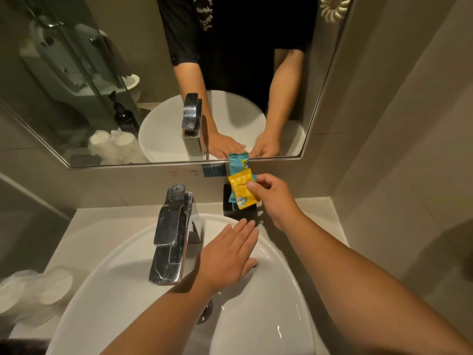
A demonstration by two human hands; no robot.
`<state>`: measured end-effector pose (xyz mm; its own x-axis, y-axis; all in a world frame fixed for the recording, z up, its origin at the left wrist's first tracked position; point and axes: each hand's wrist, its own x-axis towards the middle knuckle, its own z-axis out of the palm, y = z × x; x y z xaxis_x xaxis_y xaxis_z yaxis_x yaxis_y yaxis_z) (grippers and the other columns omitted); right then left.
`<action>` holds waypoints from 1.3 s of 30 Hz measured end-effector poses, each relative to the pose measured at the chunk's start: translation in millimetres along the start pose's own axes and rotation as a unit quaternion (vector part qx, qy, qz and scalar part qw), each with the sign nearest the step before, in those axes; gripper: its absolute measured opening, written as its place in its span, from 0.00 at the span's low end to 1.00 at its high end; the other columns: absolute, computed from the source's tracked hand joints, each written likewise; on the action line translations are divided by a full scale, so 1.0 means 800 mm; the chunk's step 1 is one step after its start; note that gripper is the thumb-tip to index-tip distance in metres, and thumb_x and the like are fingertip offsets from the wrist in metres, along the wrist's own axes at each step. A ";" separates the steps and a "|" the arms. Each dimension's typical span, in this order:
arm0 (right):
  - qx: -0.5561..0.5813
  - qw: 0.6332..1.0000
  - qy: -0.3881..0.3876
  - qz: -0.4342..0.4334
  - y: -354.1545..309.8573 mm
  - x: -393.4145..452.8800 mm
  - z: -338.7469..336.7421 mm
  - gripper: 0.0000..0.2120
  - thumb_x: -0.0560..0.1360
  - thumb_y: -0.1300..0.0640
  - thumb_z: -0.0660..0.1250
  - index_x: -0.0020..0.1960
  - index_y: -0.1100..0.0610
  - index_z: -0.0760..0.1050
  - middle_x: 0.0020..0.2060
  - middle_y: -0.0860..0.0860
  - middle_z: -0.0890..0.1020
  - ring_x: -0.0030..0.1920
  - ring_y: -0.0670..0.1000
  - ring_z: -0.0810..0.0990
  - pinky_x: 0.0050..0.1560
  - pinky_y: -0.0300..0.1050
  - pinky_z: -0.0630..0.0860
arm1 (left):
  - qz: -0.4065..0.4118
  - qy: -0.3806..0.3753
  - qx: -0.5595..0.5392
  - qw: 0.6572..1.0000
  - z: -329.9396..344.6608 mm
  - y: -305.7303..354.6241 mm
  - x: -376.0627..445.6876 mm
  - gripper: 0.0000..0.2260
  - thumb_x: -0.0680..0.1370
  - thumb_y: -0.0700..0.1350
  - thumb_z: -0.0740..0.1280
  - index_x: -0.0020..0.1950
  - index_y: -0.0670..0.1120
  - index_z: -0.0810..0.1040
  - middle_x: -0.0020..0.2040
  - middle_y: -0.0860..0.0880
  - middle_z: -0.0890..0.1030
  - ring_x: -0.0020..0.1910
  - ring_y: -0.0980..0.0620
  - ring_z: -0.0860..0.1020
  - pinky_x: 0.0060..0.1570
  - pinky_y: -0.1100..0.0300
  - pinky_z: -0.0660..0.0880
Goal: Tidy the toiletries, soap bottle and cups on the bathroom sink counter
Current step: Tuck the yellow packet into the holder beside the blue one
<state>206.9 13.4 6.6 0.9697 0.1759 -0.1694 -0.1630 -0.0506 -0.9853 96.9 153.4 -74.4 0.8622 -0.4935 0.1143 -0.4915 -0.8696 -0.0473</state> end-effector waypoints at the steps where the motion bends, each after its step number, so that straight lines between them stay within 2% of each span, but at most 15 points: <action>1: -0.005 1.000 0.003 -0.008 0.002 0.000 0.000 0.03 0.76 0.60 0.69 0.49 0.58 0.79 0.40 0.49 0.83 0.38 0.42 0.81 0.38 0.33 0.76 | 0.001 0.003 -0.001 1.000 0.001 0.000 0.000 0.27 0.81 0.58 0.55 0.73 0.42 0.68 0.72 0.42 0.69 0.72 0.42 0.66 0.67 0.46 0.69; 4: -0.018 1.000 0.012 -0.022 0.010 0.000 -0.001 0.03 0.76 0.60 0.69 0.49 0.56 0.80 0.41 0.49 0.83 0.41 0.43 0.82 0.41 0.36 0.78 | -0.002 0.000 -0.002 1.000 0.001 0.000 -0.001 0.27 0.81 0.58 0.54 0.73 0.42 0.67 0.73 0.42 0.69 0.73 0.43 0.66 0.67 0.45 0.69; 9: -0.042 0.998 0.025 -0.027 0.022 -0.007 -0.005 0.03 0.75 0.60 0.69 0.49 0.55 0.80 0.39 0.49 0.83 0.37 0.43 0.80 0.38 0.37 0.76 | -0.003 -0.003 -0.003 1.000 0.000 0.000 -0.001 0.27 0.82 0.58 0.51 0.73 0.42 0.67 0.73 0.43 0.69 0.73 0.43 0.66 0.67 0.45 0.69; 15: -0.075 0.995 0.050 -0.036 0.025 -0.016 -0.005 0.04 0.75 0.58 0.70 0.49 0.53 0.81 0.42 0.50 0.84 0.44 0.49 0.83 0.48 0.45 0.81 | -0.005 -0.001 0.001 1.000 -0.002 0.001 0.000 0.27 0.82 0.59 0.48 0.73 0.43 0.67 0.72 0.43 0.69 0.72 0.43 0.66 0.67 0.46 0.69; 21: -0.178 0.980 0.065 -0.058 0.020 -0.024 0.000 0.03 0.75 0.55 0.69 0.49 0.52 0.79 0.40 0.45 0.81 0.43 0.44 0.80 0.45 0.39 0.78 | -0.005 0.002 0.001 1.000 -0.001 0.001 -0.001 0.27 0.82 0.58 0.50 0.73 0.43 0.67 0.73 0.43 0.69 0.73 0.43 0.66 0.67 0.45 0.69; 23: -0.232 0.969 0.051 -0.065 0.020 -0.026 -0.002 0.02 0.76 0.54 0.69 0.46 0.51 0.77 0.37 0.45 0.78 0.39 0.44 0.77 0.40 0.38 0.75 | -0.007 -0.001 0.002 1.000 -0.002 0.001 -0.001 0.27 0.82 0.59 0.50 0.73 0.43 0.67 0.73 0.43 0.69 0.72 0.43 0.66 0.67 0.45 0.69; 27: -0.318 0.946 0.019 -0.067 0.010 -0.019 -0.013 0.08 0.76 0.53 0.69 0.40 0.53 0.74 0.32 0.46 0.74 0.33 0.44 0.72 0.33 0.39 0.67 | -0.010 -0.007 0.003 1.000 -0.001 0.001 -0.001 0.27 0.82 0.59 0.49 0.73 0.43 0.66 0.73 0.43 0.68 0.73 0.44 0.65 0.68 0.46 0.67; 31: -0.398 0.915 -0.013 -0.072 -0.006 -0.011 -0.022 0.10 0.75 0.52 0.69 0.39 0.56 0.74 0.34 0.53 0.78 0.36 0.52 0.74 0.36 0.45 0.70 | -0.006 -0.009 0.005 1.000 0.000 0.001 -0.001 0.27 0.81 0.59 0.51 0.73 0.43 0.67 0.73 0.43 0.69 0.73 0.43 0.66 0.68 0.46 0.68; 36: -0.505 0.859 -0.058 -0.069 -0.025 -0.004 -0.035 0.12 0.75 0.53 0.68 0.35 0.51 0.70 0.35 0.52 0.77 0.39 0.55 0.75 0.36 0.47 0.69 | -0.006 -0.009 0.002 1.000 -0.001 0.001 -0.001 0.27 0.82 0.59 0.48 0.73 0.42 0.67 0.73 0.43 0.69 0.73 0.43 0.66 0.68 0.46 0.67; 39: -0.581 0.806 -0.083 -0.077 -0.039 0.001 -0.031 0.14 0.75 0.54 0.67 0.33 0.53 0.66 0.37 0.54 0.78 0.42 0.57 0.76 0.37 0.45 0.67 | -0.006 -0.011 0.001 1.000 0.001 0.000 -0.001 0.28 0.82 0.58 0.47 0.73 0.42 0.66 0.73 0.43 0.69 0.73 0.43 0.66 0.68 0.45 0.68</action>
<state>217.4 -9.4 37.8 0.9085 0.3924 -0.1438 0.3309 -0.8856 -0.3260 96.4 153.6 -75.2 0.8702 -0.4837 0.0939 -0.4814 -0.8752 -0.0476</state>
